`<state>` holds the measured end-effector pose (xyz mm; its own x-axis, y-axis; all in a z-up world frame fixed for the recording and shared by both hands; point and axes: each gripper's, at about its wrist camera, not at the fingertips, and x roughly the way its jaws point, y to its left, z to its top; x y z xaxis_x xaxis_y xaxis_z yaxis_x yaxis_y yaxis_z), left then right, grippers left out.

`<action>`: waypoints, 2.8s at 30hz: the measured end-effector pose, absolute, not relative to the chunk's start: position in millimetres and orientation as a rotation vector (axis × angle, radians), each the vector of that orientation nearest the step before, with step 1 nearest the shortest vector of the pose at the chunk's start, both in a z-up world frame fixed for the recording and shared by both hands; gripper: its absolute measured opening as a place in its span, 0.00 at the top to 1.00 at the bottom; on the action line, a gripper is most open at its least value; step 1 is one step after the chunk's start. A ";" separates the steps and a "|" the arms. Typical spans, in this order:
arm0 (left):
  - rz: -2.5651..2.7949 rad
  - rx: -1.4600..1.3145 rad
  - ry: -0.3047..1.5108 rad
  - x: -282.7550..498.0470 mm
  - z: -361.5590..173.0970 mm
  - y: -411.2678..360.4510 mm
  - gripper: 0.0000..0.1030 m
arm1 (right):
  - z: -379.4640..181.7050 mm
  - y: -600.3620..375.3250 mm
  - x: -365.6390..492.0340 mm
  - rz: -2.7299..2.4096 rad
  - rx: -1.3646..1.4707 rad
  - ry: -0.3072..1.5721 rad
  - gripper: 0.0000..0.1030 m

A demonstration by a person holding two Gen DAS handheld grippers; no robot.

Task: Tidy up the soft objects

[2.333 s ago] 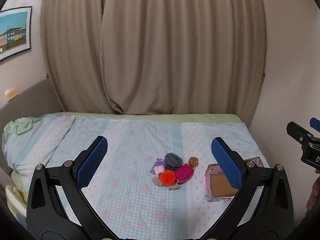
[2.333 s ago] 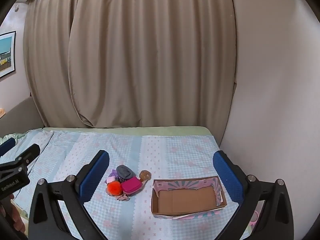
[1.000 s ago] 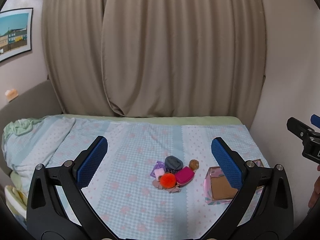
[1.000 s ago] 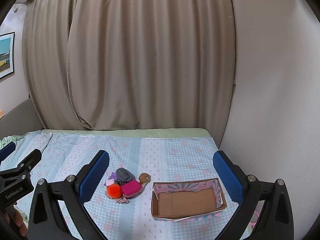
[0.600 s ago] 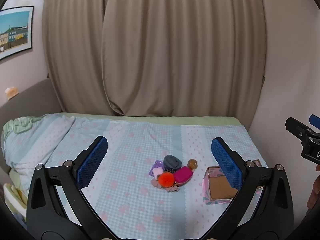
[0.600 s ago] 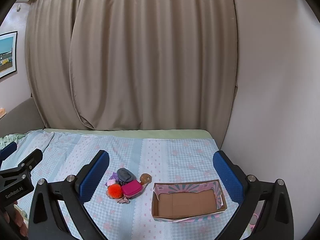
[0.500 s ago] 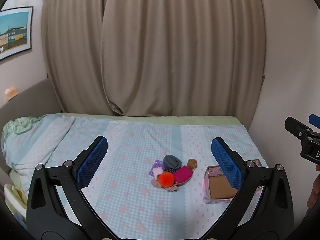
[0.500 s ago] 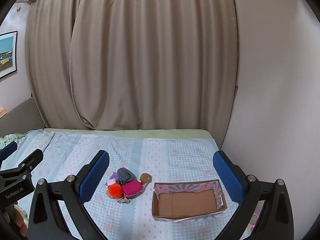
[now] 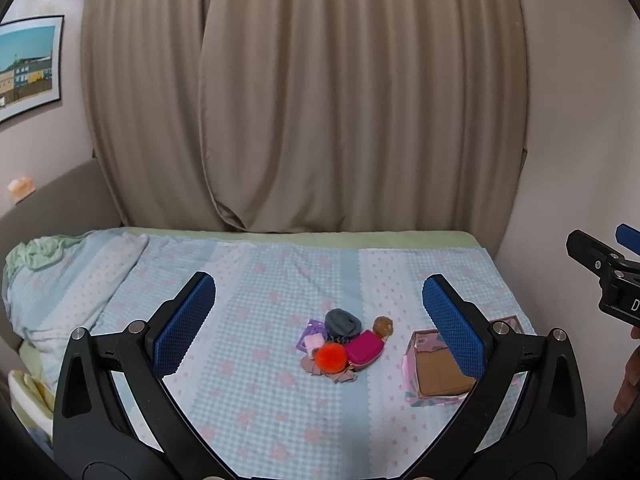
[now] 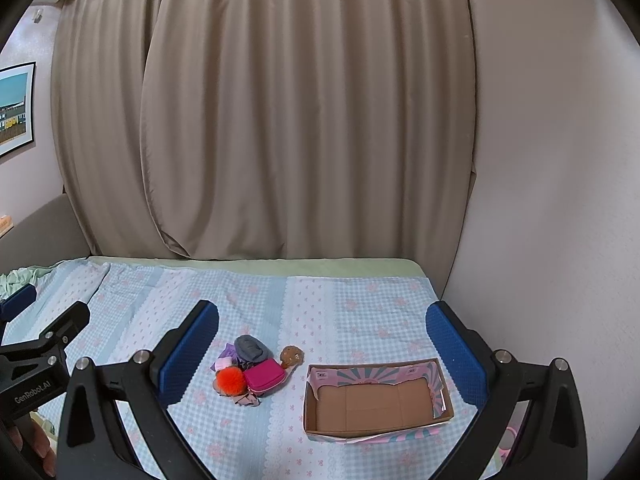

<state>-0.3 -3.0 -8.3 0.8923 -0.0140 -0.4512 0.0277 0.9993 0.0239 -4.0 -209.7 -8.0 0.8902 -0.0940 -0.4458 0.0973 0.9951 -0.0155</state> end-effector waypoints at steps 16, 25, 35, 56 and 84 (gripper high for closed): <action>-0.023 0.027 0.468 0.9 -6.0 -5.4 0.00 | -6.2 -214.7 -6.7 -0.109 0.025 0.467 0.00; -0.011 0.035 0.509 6.6 -4.8 -13.6 0.00 | -5.2 -224.4 0.1 -0.077 0.043 0.486 0.00; -0.070 0.134 0.604 26.3 -59.1 -16.3 0.00 | -46.1 -206.7 34.9 -0.030 0.107 0.600 0.00; -0.456 0.388 0.750 177.4 -304.8 23.1 0.00 | -268.5 -139.4 197.7 -0.073 0.302 0.996 0.01; -0.558 0.439 0.947 260.1 -467.8 -18.1 0.61 | -440.4 -152.9 312.9 -0.106 0.490 1.322 0.41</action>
